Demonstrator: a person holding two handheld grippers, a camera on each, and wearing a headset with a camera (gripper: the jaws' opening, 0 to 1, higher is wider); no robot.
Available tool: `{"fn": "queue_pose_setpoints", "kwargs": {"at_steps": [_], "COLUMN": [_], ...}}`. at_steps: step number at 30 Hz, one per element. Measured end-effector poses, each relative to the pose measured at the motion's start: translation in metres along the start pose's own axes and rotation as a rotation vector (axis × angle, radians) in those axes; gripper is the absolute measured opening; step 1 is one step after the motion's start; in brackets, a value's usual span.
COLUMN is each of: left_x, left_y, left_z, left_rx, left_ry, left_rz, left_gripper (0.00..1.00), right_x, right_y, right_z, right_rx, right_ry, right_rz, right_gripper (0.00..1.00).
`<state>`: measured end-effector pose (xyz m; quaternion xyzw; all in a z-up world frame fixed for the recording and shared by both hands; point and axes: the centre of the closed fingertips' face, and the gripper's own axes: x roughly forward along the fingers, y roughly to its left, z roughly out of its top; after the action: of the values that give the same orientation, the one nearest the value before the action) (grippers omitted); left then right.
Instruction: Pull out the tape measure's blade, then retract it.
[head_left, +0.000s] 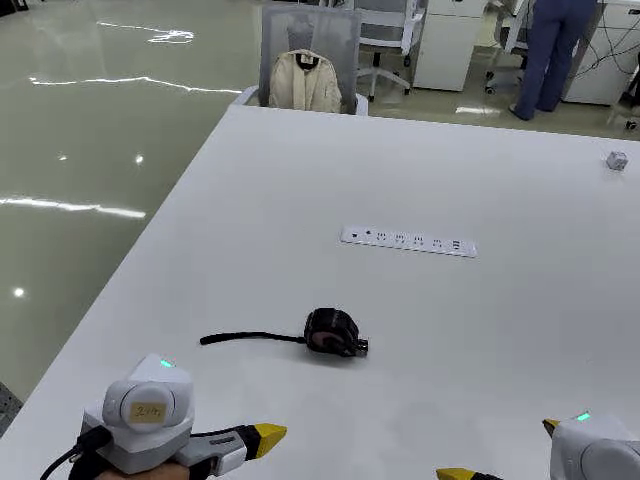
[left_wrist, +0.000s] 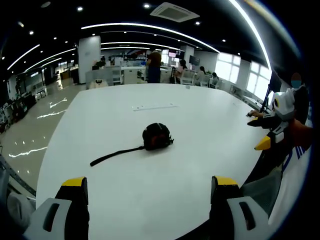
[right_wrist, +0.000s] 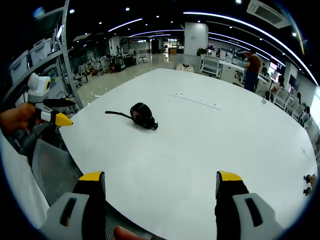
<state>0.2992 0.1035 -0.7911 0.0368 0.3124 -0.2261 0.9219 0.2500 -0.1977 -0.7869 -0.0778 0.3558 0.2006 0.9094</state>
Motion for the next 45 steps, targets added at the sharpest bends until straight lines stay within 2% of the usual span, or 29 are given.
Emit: {"fn": "queue_pose_setpoints", "kwargs": {"at_steps": [9, 27, 45], "left_x": [-0.0012, -0.0018, 0.0001], "left_y": [0.0010, 0.0030, 0.0071], "left_z": [-0.0006, -0.0025, -0.0033], "left_rx": [-0.004, 0.000, 0.004], "left_ry": [-0.001, 0.006, 0.013], "left_rz": [0.005, -0.002, -0.004], "left_gripper": [1.00, 0.99, 0.99], "right_x": [0.0026, -0.0017, 0.0003], "right_y": [0.0028, 0.0015, 0.0022], "right_z": [0.0001, 0.0024, 0.0013], "right_rx": [-0.006, -0.002, -0.001], "right_ry": [0.002, -0.009, 0.006], "right_rz": [0.009, -0.005, -0.007], "right_gripper": [0.93, 0.91, 0.90]}}
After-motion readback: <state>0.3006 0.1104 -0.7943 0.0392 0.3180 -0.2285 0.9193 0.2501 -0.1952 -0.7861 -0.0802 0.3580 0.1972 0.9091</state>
